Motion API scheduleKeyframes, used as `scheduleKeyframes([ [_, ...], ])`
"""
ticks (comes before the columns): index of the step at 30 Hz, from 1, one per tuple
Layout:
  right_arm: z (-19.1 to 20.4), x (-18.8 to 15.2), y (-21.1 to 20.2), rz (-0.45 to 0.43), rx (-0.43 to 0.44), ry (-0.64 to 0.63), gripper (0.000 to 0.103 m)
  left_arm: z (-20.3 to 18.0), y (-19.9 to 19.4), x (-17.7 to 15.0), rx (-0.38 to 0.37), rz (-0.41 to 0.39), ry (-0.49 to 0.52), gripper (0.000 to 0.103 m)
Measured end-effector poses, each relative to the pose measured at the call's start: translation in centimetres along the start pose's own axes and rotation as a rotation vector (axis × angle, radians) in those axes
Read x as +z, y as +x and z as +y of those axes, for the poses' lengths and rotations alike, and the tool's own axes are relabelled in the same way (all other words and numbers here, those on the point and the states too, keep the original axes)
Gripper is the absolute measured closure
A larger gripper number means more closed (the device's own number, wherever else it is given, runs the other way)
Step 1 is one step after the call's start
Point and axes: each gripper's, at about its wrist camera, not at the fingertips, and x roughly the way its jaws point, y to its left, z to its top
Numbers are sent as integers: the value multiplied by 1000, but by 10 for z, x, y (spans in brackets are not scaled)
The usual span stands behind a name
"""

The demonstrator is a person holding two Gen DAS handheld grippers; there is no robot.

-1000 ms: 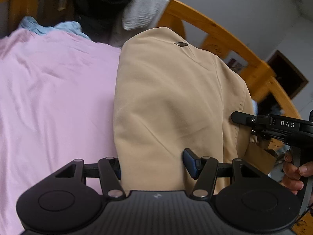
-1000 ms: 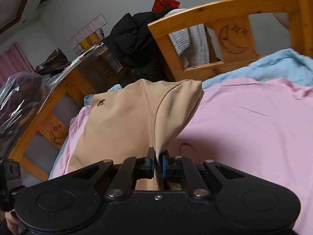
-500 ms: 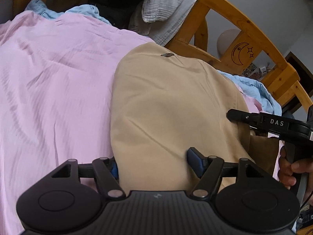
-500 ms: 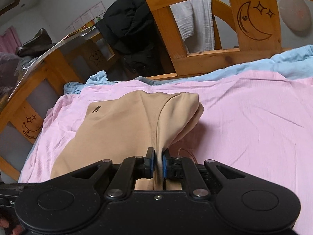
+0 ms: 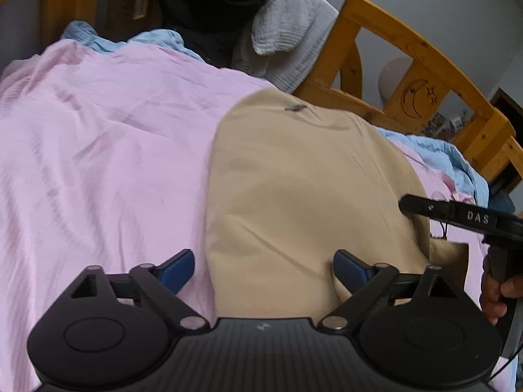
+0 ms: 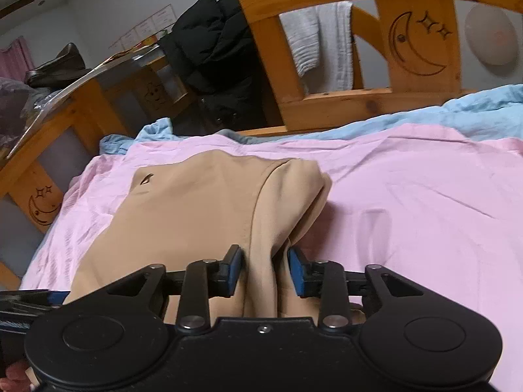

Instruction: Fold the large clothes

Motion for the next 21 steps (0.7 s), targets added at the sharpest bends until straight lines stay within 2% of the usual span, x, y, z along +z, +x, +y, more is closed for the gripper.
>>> scheduleKeyframes([
  [5,5,0,-17,-23,-44,-50,51,-2,-18,-5,37,-41,-16,5],
  [7,10,1,-28,-42,-50,-71,41,-5,-29,-7,55,-60,-15,5],
  [9,16,1,-44,-74,-56,-86,40,-10,-43,-9,66,-91,-10,3],
  [12,28,-1,-71,-128,-55,-100,28,-20,-73,-14,79,-147,0,1],
  [17,48,-16,-123,-234,-25,-106,16,-37,-128,-27,100,-241,37,1],
  [21,58,-40,-164,-316,20,-78,6,-46,-169,-46,110,-313,74,1],
])
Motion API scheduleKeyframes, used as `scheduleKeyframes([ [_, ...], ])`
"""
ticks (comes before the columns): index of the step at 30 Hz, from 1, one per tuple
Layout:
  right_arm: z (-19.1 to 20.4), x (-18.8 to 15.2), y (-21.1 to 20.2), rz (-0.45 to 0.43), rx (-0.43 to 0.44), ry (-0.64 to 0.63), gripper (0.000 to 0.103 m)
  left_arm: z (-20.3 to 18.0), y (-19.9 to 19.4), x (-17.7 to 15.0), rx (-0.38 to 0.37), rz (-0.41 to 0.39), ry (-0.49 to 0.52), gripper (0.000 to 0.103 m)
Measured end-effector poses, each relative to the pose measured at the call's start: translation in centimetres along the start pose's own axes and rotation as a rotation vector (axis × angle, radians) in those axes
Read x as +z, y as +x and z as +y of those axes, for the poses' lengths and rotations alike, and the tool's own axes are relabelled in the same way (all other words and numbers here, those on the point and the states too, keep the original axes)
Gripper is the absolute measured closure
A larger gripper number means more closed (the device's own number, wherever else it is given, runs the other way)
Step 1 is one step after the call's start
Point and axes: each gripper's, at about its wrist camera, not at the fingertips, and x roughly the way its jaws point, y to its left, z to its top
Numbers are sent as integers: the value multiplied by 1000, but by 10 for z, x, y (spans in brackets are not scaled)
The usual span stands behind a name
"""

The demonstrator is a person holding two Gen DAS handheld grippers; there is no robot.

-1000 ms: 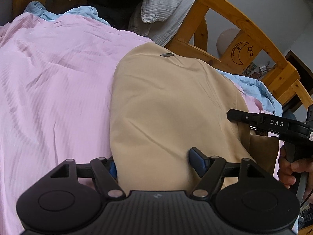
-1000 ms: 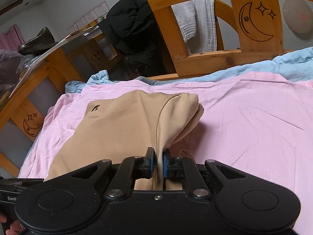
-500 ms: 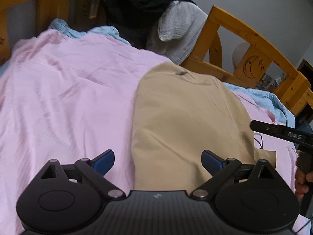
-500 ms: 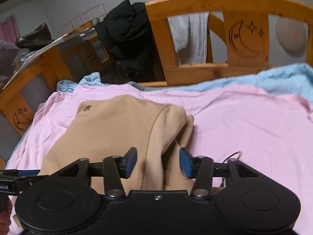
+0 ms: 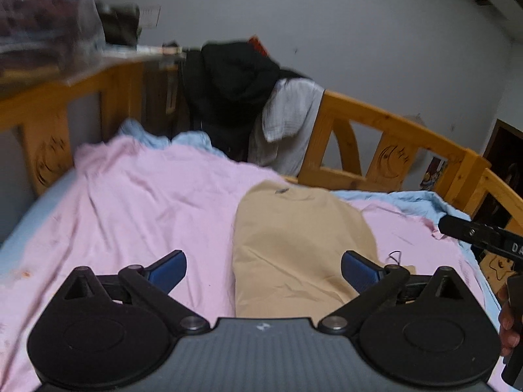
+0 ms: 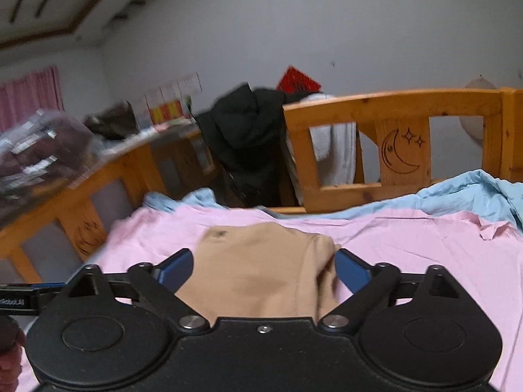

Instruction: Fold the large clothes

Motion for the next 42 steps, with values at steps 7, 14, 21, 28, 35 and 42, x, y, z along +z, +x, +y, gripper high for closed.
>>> scheduleKeyframes([
  [7,22,-32,-84,-116,-44,-12,1,-8,-65,-20,23,-100,75,1],
  [14,34,-69,-145,-173,-132,-28,1,-12,-95,-53,24,-125,126,1],
  [21,46,-99,-178,-233,-201,-57,1,-9,-109,-82,36,-114,149,1],
  [28,59,-130,-186,-250,-251,-147,1,3,-114,-109,88,-142,115,1],
  [35,54,-172,-165,-66,-266,-126,1,14,-110,-135,132,-134,101,1],
  [42,56,-179,-153,-25,-251,-120,1,4,-107,-145,160,-128,193,1],
])
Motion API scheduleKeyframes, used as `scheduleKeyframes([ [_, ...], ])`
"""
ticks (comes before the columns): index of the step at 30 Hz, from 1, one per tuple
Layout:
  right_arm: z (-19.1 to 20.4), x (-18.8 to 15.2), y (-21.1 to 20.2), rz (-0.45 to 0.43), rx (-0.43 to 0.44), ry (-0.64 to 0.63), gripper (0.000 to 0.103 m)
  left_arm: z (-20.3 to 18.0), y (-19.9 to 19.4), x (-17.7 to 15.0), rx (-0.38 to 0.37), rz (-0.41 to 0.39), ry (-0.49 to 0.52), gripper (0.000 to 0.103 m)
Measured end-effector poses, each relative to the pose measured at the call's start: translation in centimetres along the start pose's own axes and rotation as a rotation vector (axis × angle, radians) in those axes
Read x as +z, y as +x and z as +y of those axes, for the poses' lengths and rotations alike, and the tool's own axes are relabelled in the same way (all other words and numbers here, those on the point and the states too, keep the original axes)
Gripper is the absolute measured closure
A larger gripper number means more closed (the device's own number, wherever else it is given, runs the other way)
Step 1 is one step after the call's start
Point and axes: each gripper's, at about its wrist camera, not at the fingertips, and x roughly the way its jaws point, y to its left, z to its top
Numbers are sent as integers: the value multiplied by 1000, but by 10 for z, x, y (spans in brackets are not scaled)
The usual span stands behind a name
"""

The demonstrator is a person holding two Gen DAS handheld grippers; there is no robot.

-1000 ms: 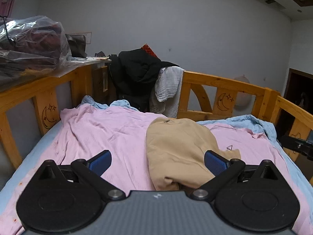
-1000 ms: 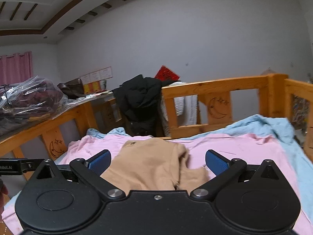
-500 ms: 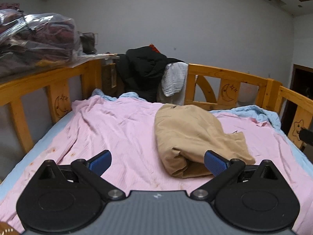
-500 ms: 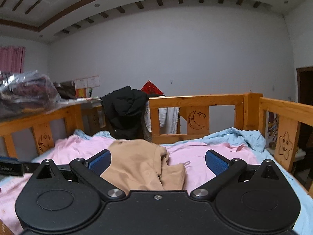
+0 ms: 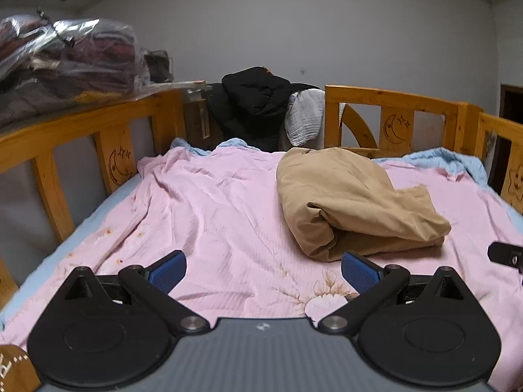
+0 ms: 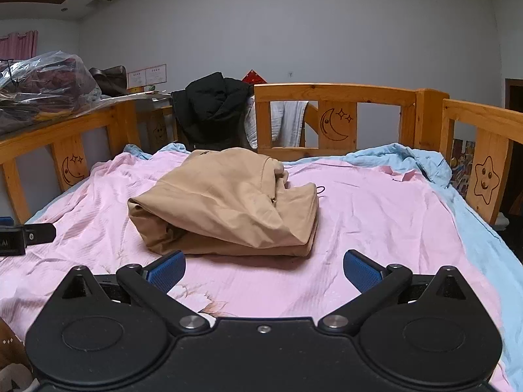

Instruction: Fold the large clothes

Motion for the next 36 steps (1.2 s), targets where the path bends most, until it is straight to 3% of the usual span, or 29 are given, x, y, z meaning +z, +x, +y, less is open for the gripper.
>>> scheduleKeyframes([
  [36,1,-1,2,21,18,-5,1,-7,-1,-5,-11,17,43,1],
])
